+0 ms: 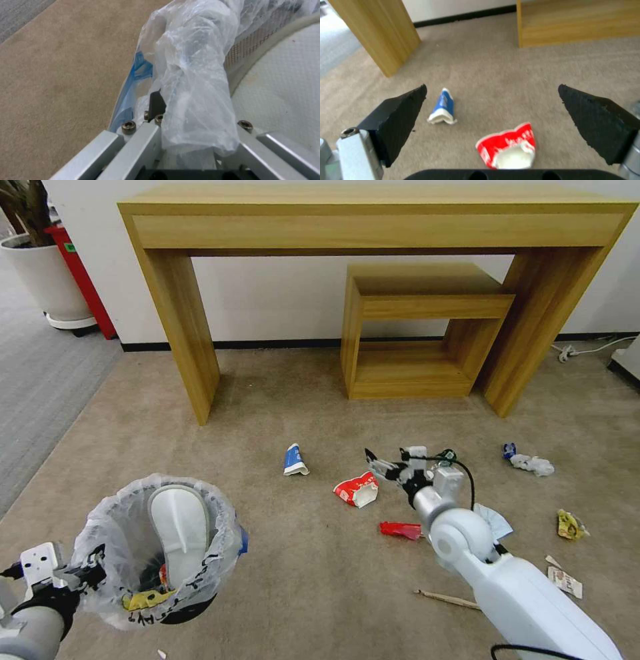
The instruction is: Pick up the trash bin and place the garbage on the floor into it.
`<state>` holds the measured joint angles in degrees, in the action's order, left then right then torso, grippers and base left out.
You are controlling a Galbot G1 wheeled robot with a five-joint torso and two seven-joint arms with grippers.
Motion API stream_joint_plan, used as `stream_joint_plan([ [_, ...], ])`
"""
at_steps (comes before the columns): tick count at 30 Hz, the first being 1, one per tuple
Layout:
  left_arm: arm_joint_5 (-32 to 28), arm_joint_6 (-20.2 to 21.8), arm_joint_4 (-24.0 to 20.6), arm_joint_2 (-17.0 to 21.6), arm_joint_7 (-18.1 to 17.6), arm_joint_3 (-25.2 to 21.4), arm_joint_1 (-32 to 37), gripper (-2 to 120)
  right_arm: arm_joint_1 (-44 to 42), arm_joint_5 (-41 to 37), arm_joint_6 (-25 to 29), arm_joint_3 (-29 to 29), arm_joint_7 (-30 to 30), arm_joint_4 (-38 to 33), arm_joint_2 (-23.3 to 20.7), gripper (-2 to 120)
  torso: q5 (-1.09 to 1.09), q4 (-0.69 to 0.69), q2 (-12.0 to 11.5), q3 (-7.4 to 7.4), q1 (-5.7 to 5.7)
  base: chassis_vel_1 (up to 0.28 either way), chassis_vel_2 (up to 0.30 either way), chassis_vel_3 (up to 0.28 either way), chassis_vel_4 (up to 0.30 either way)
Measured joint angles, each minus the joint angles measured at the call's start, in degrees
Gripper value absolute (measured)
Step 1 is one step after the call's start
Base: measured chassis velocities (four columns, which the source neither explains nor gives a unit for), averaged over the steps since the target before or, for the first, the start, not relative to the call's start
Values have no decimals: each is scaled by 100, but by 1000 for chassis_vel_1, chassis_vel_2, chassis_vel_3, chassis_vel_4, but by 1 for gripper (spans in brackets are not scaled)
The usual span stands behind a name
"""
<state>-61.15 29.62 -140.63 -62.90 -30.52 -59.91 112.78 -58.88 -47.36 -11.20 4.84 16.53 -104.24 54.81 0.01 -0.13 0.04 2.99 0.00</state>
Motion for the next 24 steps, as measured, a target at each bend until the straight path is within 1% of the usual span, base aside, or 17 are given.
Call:
stream_joint_plan([
  [4, 24, -9, -14, 2, 34, 23, 2, 2, -414, 197, 0, 93, 8, -127, -79, 100, -1, -1, 0, 0, 0, 0, 0, 0, 0],
  [8, 11, -15, -31, 7, 38, 2, -8, 2, -608, 338, 76, 131, 0, -186, -96, 100, -1, -1, 0, 0, 0, 0, 0, 0, 0],
  [17, 78, -26, -11, -8, 70, 51, -26, 2, -755, 395, 75, 206, 6, -362, -60, 100, -2, -1, 0, 0, 0, 0, 0, 0, 0],
  [24, 115, -97, 35, 4, 84, 23, -44, 2, -718, 467, 69, 114, 34, -345, 33, 100, -1, -1, 0, 0, 0, 0, 0, 0, 0],
])
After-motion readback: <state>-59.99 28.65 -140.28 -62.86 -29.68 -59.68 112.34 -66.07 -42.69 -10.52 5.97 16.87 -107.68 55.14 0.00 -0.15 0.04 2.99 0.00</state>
